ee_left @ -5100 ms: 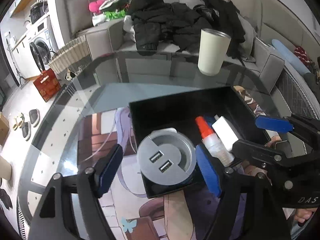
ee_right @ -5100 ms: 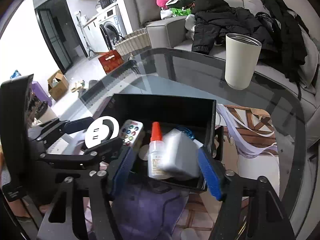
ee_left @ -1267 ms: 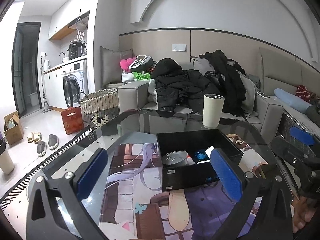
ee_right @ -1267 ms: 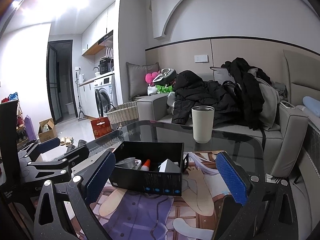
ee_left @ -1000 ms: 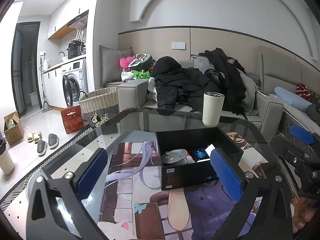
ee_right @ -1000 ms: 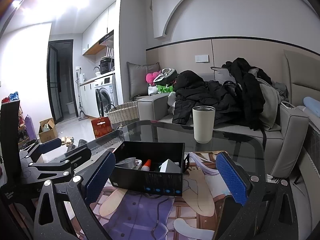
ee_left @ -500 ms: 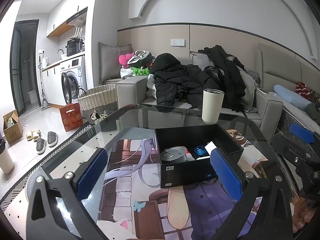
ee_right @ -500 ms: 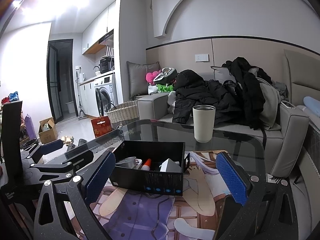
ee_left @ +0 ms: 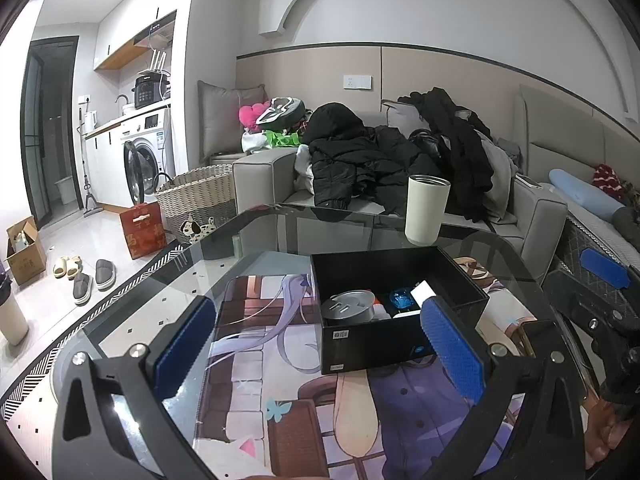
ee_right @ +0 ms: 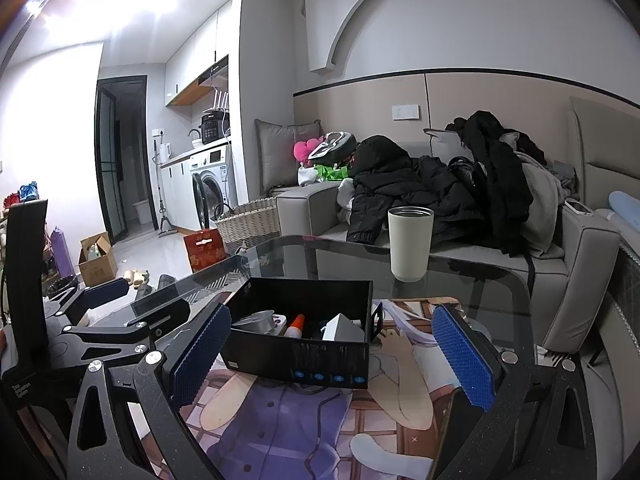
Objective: Organize rigid objects
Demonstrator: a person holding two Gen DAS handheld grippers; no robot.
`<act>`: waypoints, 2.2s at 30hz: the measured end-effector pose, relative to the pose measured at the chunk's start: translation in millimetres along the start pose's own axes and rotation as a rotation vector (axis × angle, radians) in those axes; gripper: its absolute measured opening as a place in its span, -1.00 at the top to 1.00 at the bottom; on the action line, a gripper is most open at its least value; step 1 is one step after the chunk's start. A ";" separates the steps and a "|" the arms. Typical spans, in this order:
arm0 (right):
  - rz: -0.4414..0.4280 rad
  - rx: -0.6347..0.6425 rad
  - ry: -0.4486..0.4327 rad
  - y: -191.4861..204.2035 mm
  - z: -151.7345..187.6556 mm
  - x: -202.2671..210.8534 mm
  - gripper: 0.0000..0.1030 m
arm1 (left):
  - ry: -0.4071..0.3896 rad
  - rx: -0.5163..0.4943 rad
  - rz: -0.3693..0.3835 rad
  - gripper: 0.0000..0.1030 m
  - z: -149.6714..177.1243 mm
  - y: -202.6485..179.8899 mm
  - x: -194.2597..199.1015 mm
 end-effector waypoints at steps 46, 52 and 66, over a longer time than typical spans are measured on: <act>-0.008 0.005 0.014 5.8 4.9 -4.8 -0.99 | 0.004 0.000 -0.002 -1.00 5.3 -2.2 -1.0; -0.009 0.004 0.009 6.3 4.6 -4.9 -0.99 | 0.003 0.000 -0.001 -1.00 4.6 -2.3 -1.1; -0.014 0.003 0.006 10.3 7.6 -5.5 -0.99 | -0.001 0.005 -0.002 -1.00 8.7 -6.9 -0.5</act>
Point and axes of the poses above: each gripper's, at about its wrist camera, not at the fingertips, and x roughly against the way its jaws point, y to its left, z to its underside, the point moved 6 cm from there along -x, roughly the way its jaws point, and after that the axes turned 12 degrees about -y, right-handed, at the moved point
